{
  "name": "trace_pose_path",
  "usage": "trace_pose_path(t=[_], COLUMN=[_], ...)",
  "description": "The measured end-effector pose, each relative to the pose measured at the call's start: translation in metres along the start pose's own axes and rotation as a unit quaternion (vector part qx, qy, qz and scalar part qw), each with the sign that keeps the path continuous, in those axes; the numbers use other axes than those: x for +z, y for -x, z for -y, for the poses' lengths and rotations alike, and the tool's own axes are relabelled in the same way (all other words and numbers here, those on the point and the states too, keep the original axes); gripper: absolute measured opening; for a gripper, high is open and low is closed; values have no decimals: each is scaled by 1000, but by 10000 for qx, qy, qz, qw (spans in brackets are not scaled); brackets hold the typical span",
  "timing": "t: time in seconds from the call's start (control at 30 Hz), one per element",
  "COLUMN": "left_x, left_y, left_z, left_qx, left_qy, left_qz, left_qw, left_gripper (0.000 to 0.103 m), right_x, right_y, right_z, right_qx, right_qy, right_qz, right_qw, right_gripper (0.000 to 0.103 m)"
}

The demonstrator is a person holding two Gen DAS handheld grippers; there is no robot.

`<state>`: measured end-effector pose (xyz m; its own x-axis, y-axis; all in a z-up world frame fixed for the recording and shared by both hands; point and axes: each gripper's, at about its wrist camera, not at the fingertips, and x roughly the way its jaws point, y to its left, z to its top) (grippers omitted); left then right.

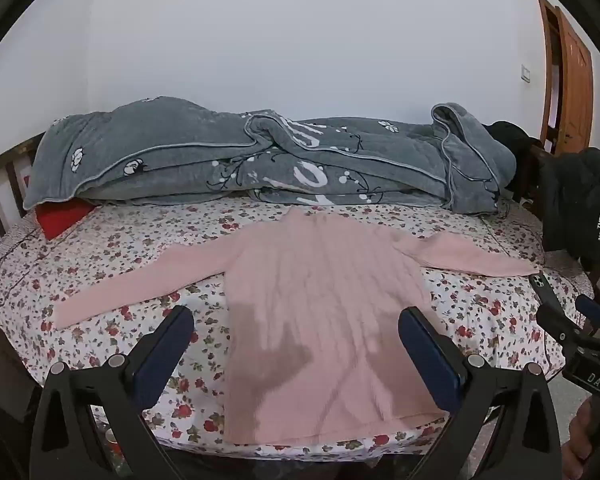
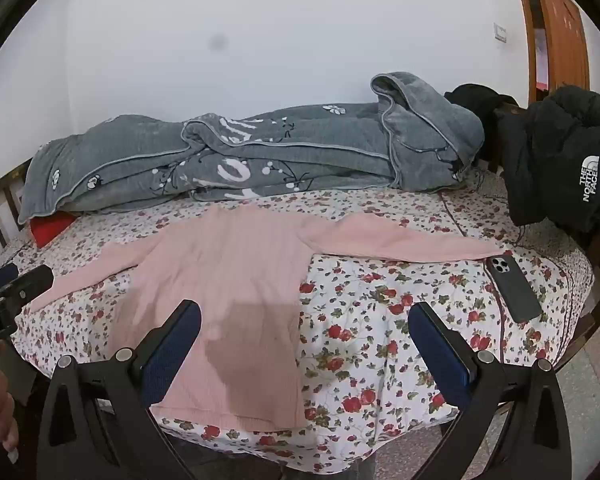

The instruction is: Fold small clothes

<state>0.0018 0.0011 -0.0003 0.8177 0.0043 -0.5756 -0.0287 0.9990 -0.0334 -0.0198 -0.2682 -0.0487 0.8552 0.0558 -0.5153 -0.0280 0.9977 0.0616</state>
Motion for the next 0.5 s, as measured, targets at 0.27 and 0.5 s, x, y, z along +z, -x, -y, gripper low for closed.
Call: trace_pose_path(t=[0.27, 0.5], left_x=[4, 2], left_y=[3, 7], left_z=[-8, 1], left_qx=[72, 129], left_qy=[-21, -64], left_qz=[88, 145], left_qw=[9999, 9998], left_gripper=[103, 103], right_x=[2, 3], right_y=[6, 6], right_z=[4, 2], right_qx=[-58, -78], right_qy=[22, -36], right_qz=[38, 42], right_qw=[10000, 10000], right_gripper=[102, 102])
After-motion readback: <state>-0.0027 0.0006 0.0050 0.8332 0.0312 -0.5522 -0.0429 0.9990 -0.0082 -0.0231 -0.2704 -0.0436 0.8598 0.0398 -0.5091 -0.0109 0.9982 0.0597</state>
